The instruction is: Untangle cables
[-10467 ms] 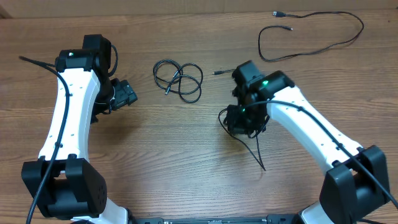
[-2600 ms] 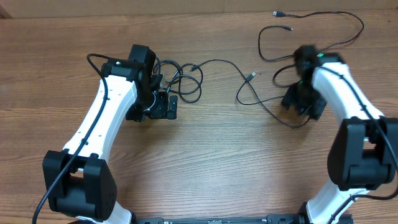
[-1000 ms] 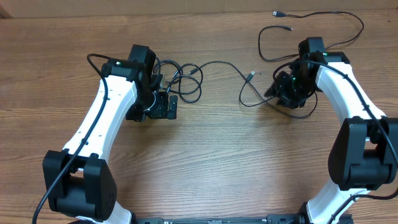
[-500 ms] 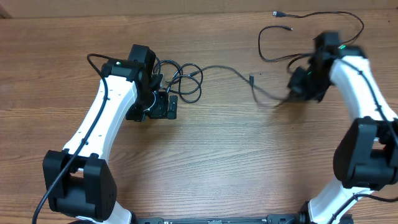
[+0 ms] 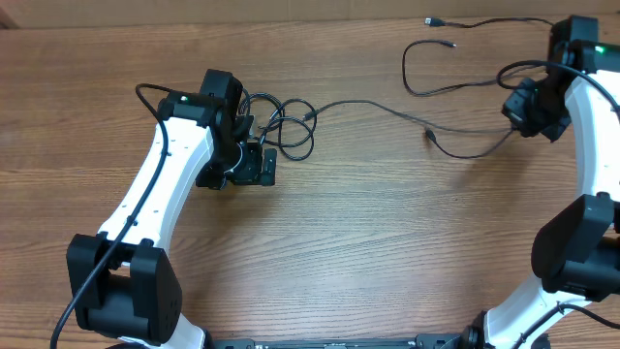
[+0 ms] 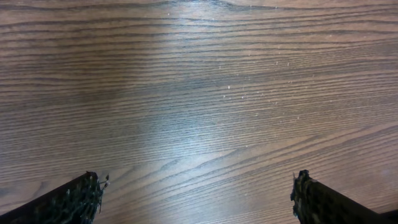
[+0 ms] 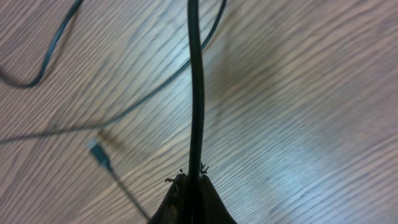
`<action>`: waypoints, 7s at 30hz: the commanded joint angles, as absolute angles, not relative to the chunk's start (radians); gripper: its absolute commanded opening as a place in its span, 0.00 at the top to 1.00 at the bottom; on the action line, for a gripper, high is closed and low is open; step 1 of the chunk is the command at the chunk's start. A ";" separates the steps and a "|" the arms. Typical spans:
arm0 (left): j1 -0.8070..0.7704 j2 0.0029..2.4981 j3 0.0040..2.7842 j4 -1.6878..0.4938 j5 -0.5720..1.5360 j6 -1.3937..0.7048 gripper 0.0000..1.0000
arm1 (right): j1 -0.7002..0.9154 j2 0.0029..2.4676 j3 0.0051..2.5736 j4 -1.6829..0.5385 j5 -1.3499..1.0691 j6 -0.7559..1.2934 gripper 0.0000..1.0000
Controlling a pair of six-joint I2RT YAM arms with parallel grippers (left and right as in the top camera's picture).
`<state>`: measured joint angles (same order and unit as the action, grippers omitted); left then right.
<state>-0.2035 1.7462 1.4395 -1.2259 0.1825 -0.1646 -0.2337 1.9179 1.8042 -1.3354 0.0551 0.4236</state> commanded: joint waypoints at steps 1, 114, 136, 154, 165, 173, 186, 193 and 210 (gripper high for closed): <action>-0.211 1.747 1.435 -1.225 0.176 -0.165 0.00 | -0.251 1.911 1.799 -1.325 0.147 0.479 0.96; -0.211 1.747 1.435 -1.233 0.175 -0.224 0.00 | 0.159 2.104 1.919 -1.336 -0.188 0.426 0.00; -0.211 1.747 1.435 -1.242 0.176 -0.224 0.00 | 0.268 2.107 1.634 -0.939 0.064 0.689 0.20; -0.211 1.747 1.435 -1.237 0.176 -0.224 0.00 | 0.269 2.230 1.633 -0.865 0.084 0.714 0.42; -0.211 1.747 1.435 -1.236 0.175 -0.224 0.01 | 0.259 2.241 1.655 -0.911 0.051 0.706 0.88; -0.211 1.747 1.435 -1.232 0.175 -0.223 0.01 | 0.181 2.205 1.787 -1.031 -0.020 0.498 0.96; -0.211 1.747 1.435 -1.218 0.176 -0.224 0.00 | 0.168 2.112 1.963 -1.205 -0.177 -0.117 0.96; -0.211 1.747 1.435 -1.230 0.176 -0.224 0.00 | 0.151 2.111 1.963 -1.256 -0.121 -0.149 0.96; -0.211 1.747 1.435 -1.232 0.176 -0.224 0.01 | -0.056 2.112 1.922 -1.351 -0.147 -0.031 0.96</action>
<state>-0.2035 1.7462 1.4384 -1.2301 0.1825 -0.2100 -0.0158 2.1422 1.9358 -1.3544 -0.1539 -0.0708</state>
